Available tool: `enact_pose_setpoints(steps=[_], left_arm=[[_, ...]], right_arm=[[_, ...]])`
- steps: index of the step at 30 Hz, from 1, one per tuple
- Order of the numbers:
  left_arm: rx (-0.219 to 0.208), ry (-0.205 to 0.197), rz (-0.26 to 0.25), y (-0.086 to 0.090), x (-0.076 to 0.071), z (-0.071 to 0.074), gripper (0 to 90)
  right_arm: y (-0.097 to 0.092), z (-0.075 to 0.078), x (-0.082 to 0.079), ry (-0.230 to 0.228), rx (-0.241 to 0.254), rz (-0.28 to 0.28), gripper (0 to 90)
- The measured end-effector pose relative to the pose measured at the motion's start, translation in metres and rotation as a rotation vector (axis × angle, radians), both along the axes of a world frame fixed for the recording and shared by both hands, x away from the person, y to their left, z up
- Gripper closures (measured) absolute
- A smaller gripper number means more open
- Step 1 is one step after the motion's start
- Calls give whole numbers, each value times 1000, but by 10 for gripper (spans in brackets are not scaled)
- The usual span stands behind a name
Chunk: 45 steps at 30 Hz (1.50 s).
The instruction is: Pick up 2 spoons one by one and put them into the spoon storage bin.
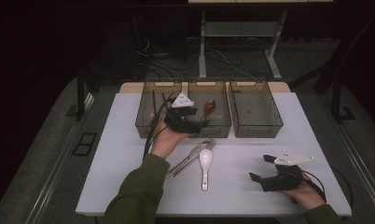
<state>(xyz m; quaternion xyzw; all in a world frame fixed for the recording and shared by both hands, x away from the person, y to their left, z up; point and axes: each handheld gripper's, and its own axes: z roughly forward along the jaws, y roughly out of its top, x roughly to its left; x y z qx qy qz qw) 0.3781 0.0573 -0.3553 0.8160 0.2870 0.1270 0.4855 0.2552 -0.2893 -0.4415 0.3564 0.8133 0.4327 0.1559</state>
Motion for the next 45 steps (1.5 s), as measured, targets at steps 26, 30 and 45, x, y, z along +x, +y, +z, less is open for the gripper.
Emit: enact_pose_setpoints(steps=[26,30,45], left_arm=[[62,96,-236,8,-84,-59,890],[87,116,-267,-7,-89,-68,890],[232,155,-352,-36,-95,-90,887]], right_arm=[[2,-3,0,6,-36,-9,120],[1,-3,0,3,-35,-11,119],[2,-4,1,4,-43,-9,119]])
